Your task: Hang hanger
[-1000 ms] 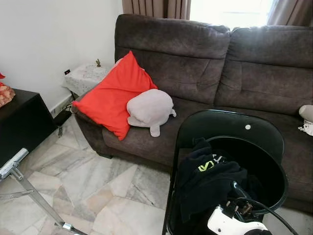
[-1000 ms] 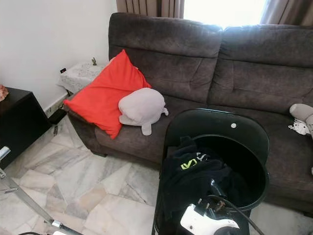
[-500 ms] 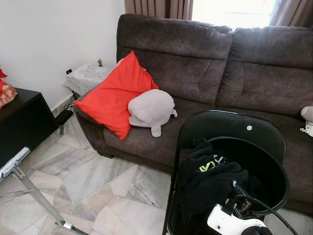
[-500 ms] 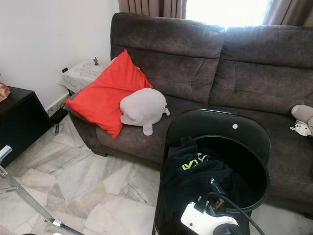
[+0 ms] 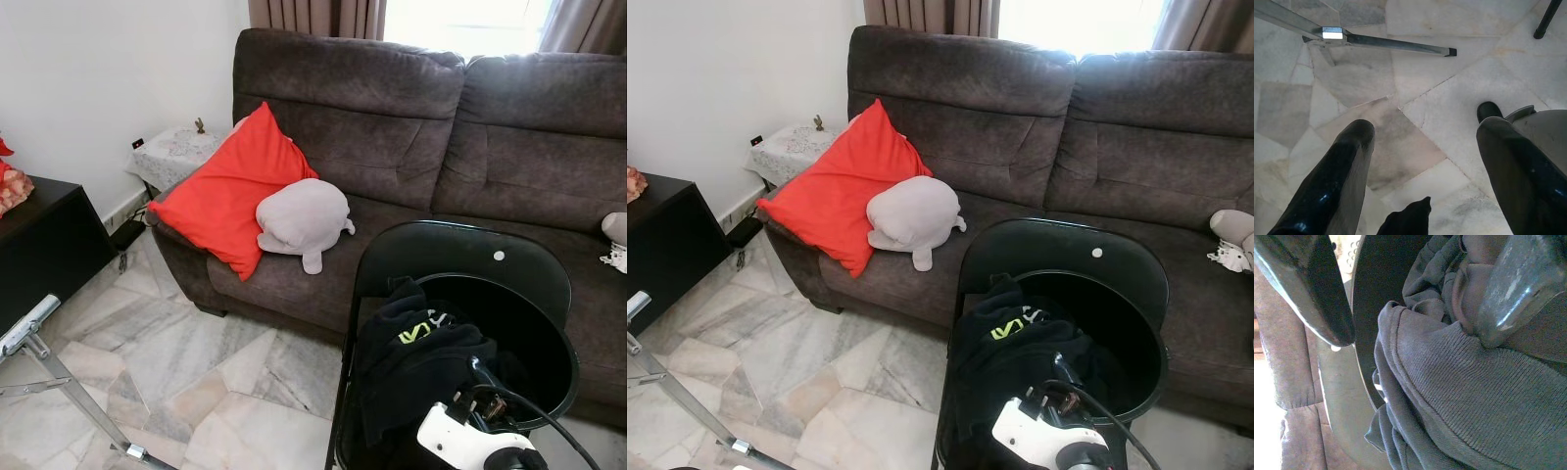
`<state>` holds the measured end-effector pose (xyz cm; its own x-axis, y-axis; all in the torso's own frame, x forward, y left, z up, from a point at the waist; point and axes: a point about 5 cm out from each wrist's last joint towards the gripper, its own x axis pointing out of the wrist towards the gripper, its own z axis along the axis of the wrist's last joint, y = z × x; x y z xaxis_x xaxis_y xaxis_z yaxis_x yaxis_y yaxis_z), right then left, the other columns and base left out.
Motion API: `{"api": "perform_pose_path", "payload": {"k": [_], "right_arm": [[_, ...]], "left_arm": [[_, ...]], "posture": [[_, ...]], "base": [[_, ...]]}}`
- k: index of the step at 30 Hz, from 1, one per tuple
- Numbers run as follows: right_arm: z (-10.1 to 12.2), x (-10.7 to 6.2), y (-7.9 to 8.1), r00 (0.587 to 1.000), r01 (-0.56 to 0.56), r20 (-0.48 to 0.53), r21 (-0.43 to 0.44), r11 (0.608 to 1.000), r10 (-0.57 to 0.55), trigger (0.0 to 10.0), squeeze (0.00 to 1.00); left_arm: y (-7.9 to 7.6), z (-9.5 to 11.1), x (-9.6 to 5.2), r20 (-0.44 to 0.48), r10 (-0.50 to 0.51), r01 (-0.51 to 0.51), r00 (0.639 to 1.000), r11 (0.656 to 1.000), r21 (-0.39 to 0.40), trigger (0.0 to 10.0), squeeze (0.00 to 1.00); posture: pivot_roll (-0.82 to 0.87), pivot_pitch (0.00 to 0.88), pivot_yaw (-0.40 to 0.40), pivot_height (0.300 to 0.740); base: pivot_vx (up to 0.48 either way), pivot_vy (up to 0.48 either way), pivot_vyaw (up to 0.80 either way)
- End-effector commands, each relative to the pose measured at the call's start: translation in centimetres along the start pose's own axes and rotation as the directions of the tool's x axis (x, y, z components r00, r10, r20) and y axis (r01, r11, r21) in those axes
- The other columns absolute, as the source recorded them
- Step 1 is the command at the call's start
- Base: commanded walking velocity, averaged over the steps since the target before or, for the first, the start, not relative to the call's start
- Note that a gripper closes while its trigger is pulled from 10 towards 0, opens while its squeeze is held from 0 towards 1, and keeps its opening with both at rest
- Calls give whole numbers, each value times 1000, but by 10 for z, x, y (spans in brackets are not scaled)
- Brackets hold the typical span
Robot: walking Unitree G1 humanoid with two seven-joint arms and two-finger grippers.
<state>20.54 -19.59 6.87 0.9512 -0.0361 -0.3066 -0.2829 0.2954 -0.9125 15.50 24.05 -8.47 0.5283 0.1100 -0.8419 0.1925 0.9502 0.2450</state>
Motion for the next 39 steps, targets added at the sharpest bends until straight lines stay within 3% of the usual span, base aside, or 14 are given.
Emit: {"api": "perform_pose_path", "payload": {"k": [1, 14, 21, 24, 26, 28, 33, 39], "right_arm": [[-1, 2, -1, 1000, 9, -14, 11, 1000, -9, 10000, 0], [10, 7, -5, 998, 37, 40, 34, 999, -39, 10000, 0], [2, 8, -2, 999, 48, -26, 31, 998, -47, 10000, 0], [-4, 9, -1, 995, 62, -88, 104, 993, -53, 10000, 0], [-7, 9, 1, 990, 71, -136, 213, 975, -43, 10000, 0], [-7, 9, 1, 988, 80, -144, 247, 966, -45, 10000, 0], [-1, 13, -9, 983, 162, -126, 255, 953, -134, 10000, 0], [6, 16, -9, 988, 151, -71, 285, 947, -136, 10000, 0]], "left_arm": [[4, -2, 0, -13, 6, -6, 1000, 1000, 16, 10000, 0], [4, -1, 0, -13, 4, -4, 1000, 1000, 19, 10000, 0], [3, -1, 0, -12, 2, -2, 1000, 1000, 19, 10000, 0], [3, -1, 0, -12, 0, 0, 1000, 1000, 19, 10000, 0], [3, -1, 0, -12, -2, 2, 1000, 1000, 19, 10000, 0], [3, -1, 0, -12, -2, 2, 1000, 1000, 19, 10000, 0], [3, -1, 0, -12, -2, 2, 1000, 1000, 19, 10000, 0], [4, -1, 0, -12, -2, 2, 1000, 1000, 20, 10000, 0]], "posture": [[-32, 0, 50, 740], [-29, 0, 49, 740], [-27, 0, 49, 740], [-27, 0, 50, 740], [-26, 0, 51, 740], [-26, 0, 51, 740], [-27, 0, 52, 740], [-24, 0, 54, 740]], "base": [[0, 0, 0], [0, 0, 0], [0, 0, 0], [0, 0, 0], [0, 0, 0], [0, 0, 0], [0, 0, 0], [0, 0, 0]]}}
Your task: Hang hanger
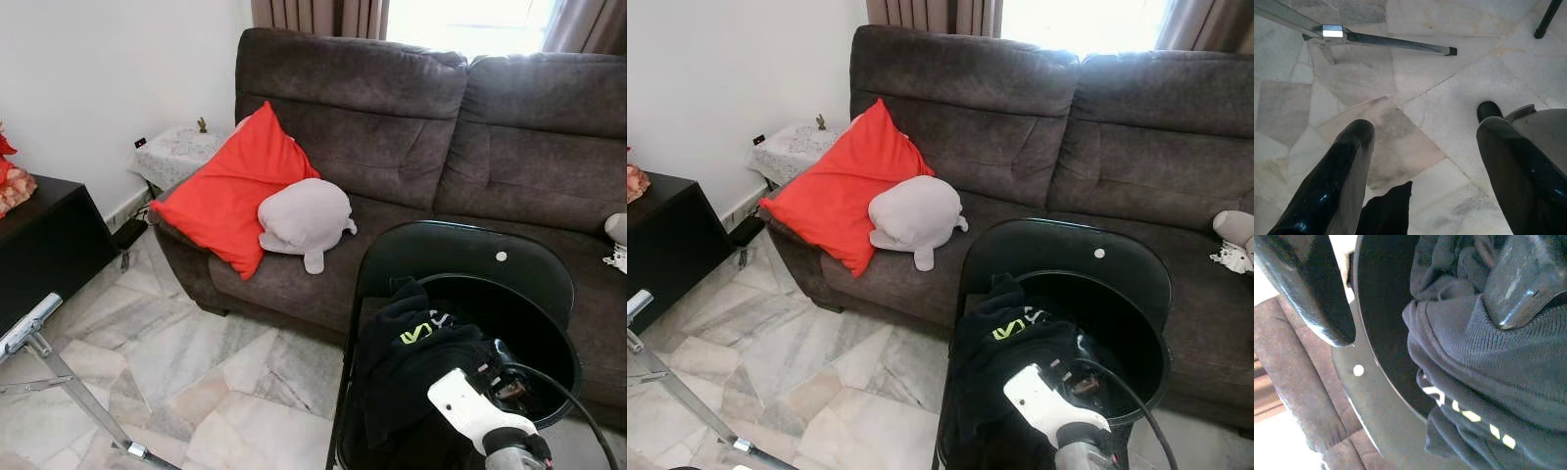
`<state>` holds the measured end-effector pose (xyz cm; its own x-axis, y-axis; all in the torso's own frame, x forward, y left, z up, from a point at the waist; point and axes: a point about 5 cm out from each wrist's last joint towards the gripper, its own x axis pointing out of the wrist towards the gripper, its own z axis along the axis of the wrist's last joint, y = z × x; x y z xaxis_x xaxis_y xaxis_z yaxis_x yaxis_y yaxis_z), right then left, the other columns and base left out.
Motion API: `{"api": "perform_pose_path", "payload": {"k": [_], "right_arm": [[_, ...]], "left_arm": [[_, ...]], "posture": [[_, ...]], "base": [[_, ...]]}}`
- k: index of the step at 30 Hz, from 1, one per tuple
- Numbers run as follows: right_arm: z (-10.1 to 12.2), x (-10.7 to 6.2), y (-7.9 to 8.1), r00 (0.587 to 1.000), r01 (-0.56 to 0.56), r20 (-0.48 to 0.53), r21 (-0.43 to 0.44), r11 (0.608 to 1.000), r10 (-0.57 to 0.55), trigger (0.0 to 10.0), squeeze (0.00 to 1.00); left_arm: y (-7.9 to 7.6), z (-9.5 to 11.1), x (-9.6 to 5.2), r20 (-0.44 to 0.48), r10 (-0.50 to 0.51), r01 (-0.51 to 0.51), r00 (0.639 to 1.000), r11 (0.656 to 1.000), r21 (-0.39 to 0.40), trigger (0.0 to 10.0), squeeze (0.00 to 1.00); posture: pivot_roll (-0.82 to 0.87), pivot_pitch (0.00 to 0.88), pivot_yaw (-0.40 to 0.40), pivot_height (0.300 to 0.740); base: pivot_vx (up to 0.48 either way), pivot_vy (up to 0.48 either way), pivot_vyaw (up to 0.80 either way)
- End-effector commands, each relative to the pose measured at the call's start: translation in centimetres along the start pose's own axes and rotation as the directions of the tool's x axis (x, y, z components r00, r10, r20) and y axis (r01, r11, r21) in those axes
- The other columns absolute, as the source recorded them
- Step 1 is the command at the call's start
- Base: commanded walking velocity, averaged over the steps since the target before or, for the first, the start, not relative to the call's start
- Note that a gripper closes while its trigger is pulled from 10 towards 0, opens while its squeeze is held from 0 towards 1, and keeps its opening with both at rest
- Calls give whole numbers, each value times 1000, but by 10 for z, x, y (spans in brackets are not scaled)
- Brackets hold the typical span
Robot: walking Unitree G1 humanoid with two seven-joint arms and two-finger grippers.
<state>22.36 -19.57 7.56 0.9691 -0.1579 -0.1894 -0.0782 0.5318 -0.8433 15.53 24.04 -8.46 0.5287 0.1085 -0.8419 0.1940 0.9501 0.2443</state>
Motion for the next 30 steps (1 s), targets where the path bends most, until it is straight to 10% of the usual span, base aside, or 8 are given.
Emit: {"api": "perform_pose_path", "payload": {"k": [1, 25, 26, 27, 28, 30], "right_arm": [[2, 1, 4, 1000, -23, 11, 3, 1000, 23, 10000, 0], [7, 11, 5, 996, 61, 72, -3, 998, -61, 9490, 0], [7, 11, 7, 996, 52, 74, 0, 999, -52, 4784, 0], [7, 11, 8, 996, 48, 76, 1, 999, -48, 4784, 0], [7, 11, 10, 996, 40, 76, 8, 999, -40, 0, 0], [8, 11, 10, 996, 41, 76, 21, 999, -43, 0, 0]], "left_arm": [[4, -1, 0, -12, -1, 1, 1000, 1000, 19, 10000, 0], [4, 0, 0, -9, -6, 6, 1000, 1000, 26, 10000, 0], [4, 0, 0, -9, -6, 6, 1000, 1000, 26, 10000, 0], [4, 0, 0, -9, -6, 6, 1000, 1000, 26, 10000, 0], [4, 0, 0, -9, -6, 6, 1000, 1000, 26, 10000, 0], [4, 0, 0, -10, -7, 7, 1000, 1000, 27, 10000, 0]], "posture": [[-24, 0, 54, 740], [-19, 0, 61, 740], [-16, 0, 60, 740], [-16, 0, 60, 740], [-16, 0, 60, 740], [-18, 0, 60, 740]], "base": [[0, 0, 0], [0, 0, 0], [0, 0, 0], [0, 0, 0], [0, 0, 0], [0, 0, 0]]}}
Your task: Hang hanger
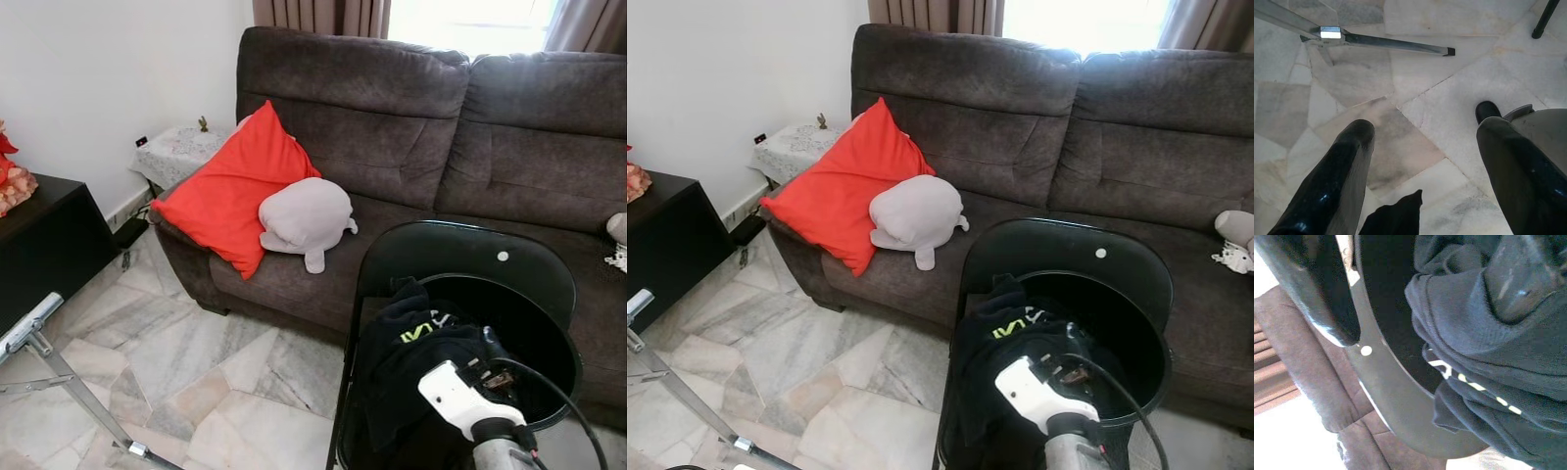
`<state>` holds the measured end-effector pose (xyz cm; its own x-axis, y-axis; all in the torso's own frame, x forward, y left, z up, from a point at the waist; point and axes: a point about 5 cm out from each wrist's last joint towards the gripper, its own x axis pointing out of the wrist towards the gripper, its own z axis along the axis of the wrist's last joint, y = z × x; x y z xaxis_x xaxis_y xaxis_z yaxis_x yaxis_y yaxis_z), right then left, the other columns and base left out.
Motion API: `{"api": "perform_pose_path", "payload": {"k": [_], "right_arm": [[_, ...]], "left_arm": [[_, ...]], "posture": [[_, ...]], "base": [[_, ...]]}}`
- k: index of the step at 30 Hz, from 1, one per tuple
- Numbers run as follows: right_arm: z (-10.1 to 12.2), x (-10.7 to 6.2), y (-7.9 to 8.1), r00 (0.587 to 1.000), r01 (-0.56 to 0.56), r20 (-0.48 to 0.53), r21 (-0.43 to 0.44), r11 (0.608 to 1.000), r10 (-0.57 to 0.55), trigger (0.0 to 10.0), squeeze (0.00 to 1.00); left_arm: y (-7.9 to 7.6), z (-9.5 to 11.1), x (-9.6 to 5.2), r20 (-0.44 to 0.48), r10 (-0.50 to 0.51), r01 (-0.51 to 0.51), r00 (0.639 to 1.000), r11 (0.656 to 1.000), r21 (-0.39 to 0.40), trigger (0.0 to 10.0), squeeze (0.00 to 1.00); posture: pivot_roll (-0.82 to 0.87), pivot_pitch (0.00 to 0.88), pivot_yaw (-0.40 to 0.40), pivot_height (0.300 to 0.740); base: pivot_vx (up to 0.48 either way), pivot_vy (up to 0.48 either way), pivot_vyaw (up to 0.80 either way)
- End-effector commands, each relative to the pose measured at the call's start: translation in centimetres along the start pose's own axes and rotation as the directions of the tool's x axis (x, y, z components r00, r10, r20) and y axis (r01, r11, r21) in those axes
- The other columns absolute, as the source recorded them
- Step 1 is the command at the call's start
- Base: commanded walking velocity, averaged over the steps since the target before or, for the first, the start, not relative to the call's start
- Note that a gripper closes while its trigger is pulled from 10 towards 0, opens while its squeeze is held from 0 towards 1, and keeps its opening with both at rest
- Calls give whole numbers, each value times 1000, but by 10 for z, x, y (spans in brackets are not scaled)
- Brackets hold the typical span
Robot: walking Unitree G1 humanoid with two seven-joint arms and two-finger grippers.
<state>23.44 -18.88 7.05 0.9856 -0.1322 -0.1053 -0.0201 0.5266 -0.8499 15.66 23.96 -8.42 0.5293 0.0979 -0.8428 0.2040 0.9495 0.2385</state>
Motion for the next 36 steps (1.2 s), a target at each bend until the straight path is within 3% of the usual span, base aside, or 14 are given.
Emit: {"api": "perform_pose_path", "payload": {"k": [1, 12, 36], "right_arm": [[3, 1, 2, 1000, -11, 9, 15, 1000, 11, 0, 0], [4, 5, -9, 998, 59, 13, 16, 998, -60, 0, 0], [4, 8, -15, 995, 98, 5, 32, 995, -99, 0, 0]], "left_arm": [[4, -2, -1, -13, 3, -3, 1000, 1000, 22, 10000, 0], [4, -1, -1, -14, 2, -1, 1000, 1000, 29, 10000, 0], [4, -2, -1, -23, -10, 11, 1000, 999, 49, 10000, 0]], "posture": [[-18, 0, 60, 740], [-16, 0, 60, 740], [-17, 0, 64, 740]], "base": [[0, 0, 0], [0, 0, 0], [0, 0, 0]]}}
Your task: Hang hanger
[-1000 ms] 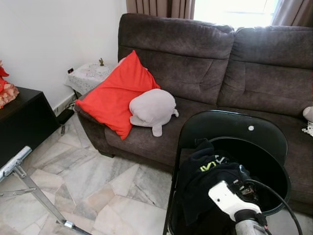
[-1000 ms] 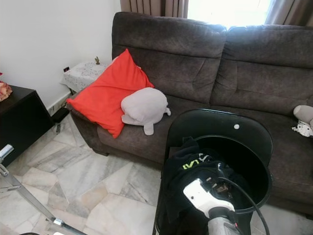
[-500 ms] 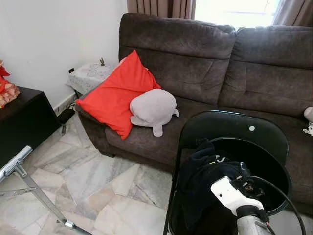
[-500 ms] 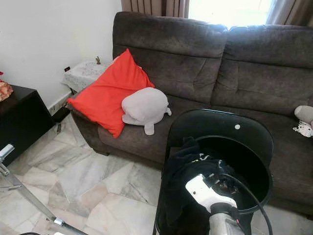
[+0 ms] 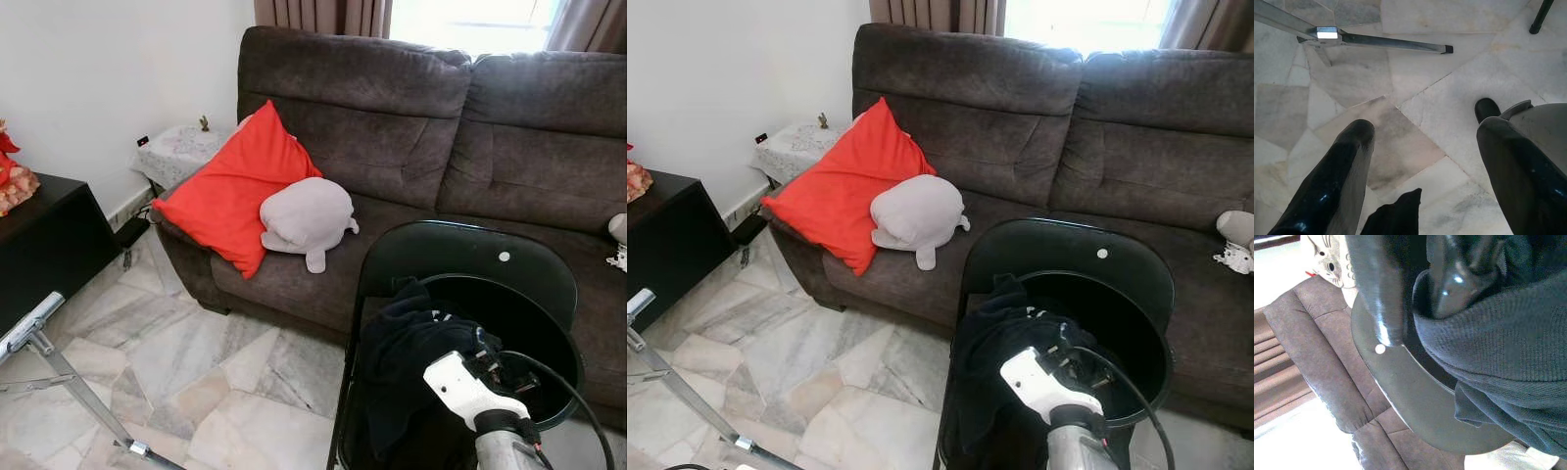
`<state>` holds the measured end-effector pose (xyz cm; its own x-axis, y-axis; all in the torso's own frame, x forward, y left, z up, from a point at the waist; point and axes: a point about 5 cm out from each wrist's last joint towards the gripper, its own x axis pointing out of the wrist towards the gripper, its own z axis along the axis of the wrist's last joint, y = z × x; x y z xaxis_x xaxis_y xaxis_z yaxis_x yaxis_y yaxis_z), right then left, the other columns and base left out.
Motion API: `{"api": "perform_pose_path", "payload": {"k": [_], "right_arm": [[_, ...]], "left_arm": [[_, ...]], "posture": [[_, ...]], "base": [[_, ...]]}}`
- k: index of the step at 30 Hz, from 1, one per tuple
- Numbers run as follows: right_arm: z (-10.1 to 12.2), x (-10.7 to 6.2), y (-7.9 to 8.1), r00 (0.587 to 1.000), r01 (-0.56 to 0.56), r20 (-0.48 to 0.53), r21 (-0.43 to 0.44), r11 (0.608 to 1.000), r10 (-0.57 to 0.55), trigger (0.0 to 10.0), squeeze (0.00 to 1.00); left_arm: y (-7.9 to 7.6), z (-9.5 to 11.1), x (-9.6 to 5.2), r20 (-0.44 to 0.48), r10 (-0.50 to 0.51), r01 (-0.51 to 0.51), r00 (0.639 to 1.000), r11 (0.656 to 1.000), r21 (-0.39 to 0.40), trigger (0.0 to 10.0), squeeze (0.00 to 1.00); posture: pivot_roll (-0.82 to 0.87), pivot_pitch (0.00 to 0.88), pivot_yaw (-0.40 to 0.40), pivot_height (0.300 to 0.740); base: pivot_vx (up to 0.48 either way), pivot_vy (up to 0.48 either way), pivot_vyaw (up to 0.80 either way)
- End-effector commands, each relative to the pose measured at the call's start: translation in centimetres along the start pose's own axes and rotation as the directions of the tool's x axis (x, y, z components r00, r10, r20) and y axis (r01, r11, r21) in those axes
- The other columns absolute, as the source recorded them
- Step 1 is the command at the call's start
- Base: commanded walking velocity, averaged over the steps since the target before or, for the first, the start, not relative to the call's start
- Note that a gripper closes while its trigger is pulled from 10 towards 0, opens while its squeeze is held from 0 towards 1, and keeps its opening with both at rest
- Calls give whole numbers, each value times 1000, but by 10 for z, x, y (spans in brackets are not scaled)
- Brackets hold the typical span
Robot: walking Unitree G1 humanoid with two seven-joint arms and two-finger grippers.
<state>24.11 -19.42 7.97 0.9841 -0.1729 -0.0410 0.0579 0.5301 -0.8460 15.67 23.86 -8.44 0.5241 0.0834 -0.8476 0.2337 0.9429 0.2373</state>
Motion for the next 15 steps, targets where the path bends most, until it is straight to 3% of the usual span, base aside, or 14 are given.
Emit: {"api": "perform_pose_path", "payload": {"k": [1, 11, 15], "right_arm": [[3, 2, -6, 999, 33, 9, 13, 999, -33, 0, 0], [21, 11, -48, 971, 210, 108, 20, 977, -211, 0, 0], [28, 13, -58, 963, 227, 140, 45, 973, -231, 0, 0]], "left_arm": [[5, -2, -1, -21, 5, -4, 1000, 1000, 23, 10000, 0], [4, 0, 0, -15, 5, -5, 1000, 1000, 20, 10000, 0], [3, 0, 0, -14, 5, -5, 1000, 1000, 18, 10000, 0]], "posture": [[-19, 0, 64, 740], [-27, 0, 63, 740], [-31, 0, 62, 740]], "base": [[0, 0, 0], [0, 0, 0], [0, 0, 0]]}}
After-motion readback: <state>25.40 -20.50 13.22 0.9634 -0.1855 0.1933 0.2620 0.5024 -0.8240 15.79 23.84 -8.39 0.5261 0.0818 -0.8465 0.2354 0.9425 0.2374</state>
